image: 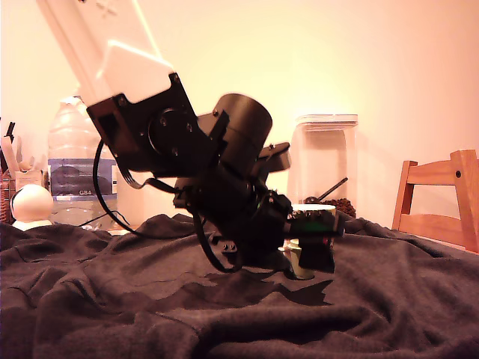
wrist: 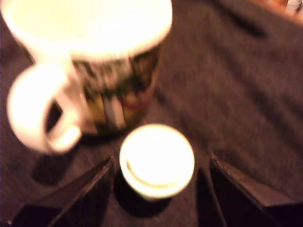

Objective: Pick up the coffee capsules from the table one by one and drop them inside the nearest coffee cup

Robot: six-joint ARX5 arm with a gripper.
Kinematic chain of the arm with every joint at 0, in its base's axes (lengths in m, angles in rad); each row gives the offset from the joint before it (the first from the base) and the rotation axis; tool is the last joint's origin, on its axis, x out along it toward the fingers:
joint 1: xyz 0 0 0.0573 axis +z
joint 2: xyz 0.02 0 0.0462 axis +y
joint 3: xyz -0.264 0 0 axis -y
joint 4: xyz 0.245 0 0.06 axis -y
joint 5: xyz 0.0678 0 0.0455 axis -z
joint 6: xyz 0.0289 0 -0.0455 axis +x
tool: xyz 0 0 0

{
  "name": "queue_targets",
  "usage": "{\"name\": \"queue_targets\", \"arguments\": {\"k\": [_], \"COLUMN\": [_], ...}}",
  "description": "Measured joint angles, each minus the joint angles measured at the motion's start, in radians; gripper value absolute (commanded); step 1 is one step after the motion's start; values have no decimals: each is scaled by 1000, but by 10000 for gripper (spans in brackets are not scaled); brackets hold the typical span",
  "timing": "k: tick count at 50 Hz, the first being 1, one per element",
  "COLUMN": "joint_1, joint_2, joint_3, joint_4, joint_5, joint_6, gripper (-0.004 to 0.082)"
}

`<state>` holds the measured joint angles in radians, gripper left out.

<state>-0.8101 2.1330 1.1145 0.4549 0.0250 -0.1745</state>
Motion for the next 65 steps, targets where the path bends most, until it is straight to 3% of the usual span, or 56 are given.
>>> {"name": "queue_targets", "arguments": {"k": [6, 28, 36, 41, 42, 51, 65], "joint_1": [0, 0, 0, 0, 0, -11, -21], "joint_2": [0, 0, 0, 0, 0, -5, -98], "joint_3": [0, 0, 0, 0, 0, 0, 0], "joint_4": [0, 24, 31, 29, 29, 32, 33], "joint_5": [-1, 0, 29, 91, 102, 180, 185], "joint_6": [0, 0, 10, 25, 55, 101, 159], "gripper": [526, 162, 157, 157, 157, 157, 157]}}
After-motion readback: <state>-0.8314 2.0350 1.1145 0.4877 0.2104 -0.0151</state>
